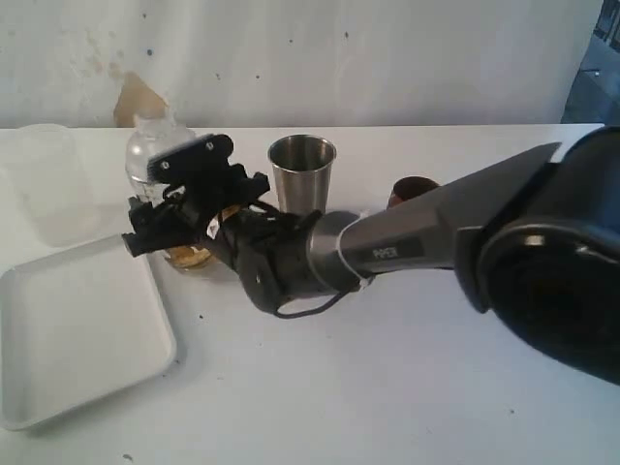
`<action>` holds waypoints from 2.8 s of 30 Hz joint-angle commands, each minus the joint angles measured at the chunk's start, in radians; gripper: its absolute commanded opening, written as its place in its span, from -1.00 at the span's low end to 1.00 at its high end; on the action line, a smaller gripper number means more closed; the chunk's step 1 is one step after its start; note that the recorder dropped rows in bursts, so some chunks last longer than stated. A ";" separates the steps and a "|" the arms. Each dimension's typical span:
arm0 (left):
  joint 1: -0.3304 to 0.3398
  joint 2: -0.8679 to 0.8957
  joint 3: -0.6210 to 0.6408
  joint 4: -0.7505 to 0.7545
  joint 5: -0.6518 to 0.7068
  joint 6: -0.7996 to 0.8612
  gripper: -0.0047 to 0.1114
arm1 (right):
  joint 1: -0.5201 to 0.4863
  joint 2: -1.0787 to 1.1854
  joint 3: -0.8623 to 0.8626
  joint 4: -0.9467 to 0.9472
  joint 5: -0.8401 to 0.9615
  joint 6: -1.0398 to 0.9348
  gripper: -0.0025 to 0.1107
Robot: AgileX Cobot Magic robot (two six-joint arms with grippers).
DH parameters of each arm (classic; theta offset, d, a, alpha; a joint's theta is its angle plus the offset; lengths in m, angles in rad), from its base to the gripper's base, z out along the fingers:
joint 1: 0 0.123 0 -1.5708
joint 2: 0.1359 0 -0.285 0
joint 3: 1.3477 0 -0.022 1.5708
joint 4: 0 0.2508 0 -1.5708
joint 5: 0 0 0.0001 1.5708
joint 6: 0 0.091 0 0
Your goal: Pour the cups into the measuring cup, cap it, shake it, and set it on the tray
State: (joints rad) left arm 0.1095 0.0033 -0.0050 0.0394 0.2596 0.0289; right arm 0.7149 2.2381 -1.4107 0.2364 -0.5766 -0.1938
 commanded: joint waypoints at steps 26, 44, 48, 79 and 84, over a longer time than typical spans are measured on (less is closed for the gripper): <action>-0.001 -0.003 0.005 0.005 -0.012 -0.001 -0.92 | -0.217 -0.620 0.229 -0.133 0.202 0.346 -0.96; -0.001 -0.003 0.005 0.005 -0.012 -0.001 -0.92 | -0.213 -0.909 0.484 -0.312 0.227 0.350 -0.96; -0.001 -0.003 0.005 0.005 -0.012 -0.001 -0.92 | -0.225 -0.937 0.495 -0.362 0.315 0.357 -0.96; -0.001 -0.003 0.005 0.005 -0.012 -0.001 -0.92 | -0.210 -0.920 0.514 -0.403 0.388 0.354 -0.96; -0.001 -0.003 0.005 0.005 -0.012 -0.001 -0.92 | -0.210 -0.920 0.514 -0.403 0.343 0.354 -0.96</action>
State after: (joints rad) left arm 0.1095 0.0033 -0.0050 0.0394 0.2596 0.0289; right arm 0.5067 1.3299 -0.8864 -0.1621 -0.1361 0.1661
